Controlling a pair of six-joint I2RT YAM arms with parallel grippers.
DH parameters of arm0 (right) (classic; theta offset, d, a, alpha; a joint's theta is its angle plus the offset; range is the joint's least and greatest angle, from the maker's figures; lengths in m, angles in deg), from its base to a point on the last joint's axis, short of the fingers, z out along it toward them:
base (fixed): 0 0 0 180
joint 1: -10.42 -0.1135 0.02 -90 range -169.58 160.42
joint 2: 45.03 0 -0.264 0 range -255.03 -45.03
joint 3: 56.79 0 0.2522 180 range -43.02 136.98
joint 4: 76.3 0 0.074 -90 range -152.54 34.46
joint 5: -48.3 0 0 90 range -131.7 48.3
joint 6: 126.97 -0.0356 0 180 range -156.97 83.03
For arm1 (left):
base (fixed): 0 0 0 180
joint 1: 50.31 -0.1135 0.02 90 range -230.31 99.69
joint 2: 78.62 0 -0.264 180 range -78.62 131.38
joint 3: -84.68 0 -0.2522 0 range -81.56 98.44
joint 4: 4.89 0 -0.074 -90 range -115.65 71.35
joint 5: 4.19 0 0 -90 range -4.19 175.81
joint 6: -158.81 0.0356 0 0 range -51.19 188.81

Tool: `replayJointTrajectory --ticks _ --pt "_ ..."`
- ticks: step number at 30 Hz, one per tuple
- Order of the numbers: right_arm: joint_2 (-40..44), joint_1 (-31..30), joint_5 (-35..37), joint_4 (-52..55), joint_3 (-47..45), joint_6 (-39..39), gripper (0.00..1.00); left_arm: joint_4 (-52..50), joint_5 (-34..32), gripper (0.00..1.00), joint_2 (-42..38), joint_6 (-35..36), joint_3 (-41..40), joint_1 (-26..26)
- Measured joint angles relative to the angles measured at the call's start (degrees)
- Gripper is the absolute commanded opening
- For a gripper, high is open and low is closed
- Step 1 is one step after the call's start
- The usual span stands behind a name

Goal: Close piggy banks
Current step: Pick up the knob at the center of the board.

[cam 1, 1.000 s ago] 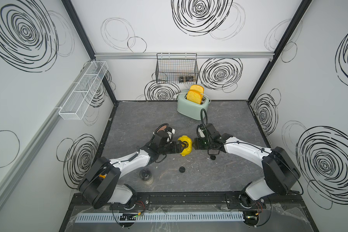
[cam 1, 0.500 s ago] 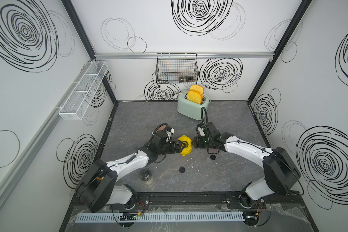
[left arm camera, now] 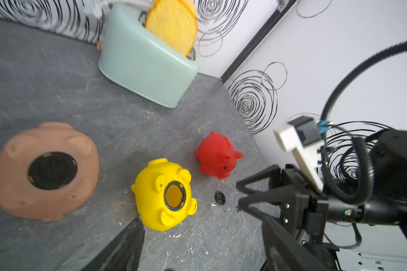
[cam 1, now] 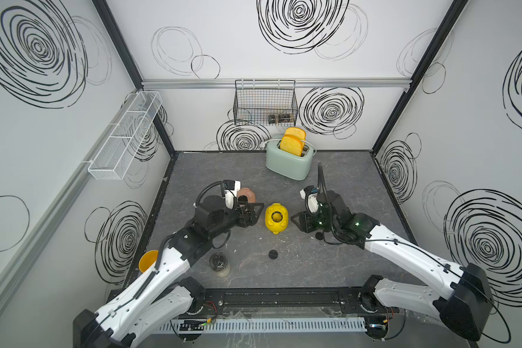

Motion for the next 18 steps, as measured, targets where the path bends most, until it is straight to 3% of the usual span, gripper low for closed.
replayJointTrajectory --ticks 7,12,18 --pt "-2.6 -11.7 0.4 -0.4 -1.2 1.1 0.41 -10.1 -6.2 0.85 -11.5 5.4 2.1 -0.4" --pt "-12.5 -16.3 1.4 -0.5 -0.6 4.1 0.4 -12.5 -9.9 0.86 -18.7 8.4 -0.9 -0.4" --pt "-23.7 -18.8 2.4 0.9 2.9 7.4 0.39 -14.8 -13.2 0.87 -21.5 9.5 -4.8 -0.5"
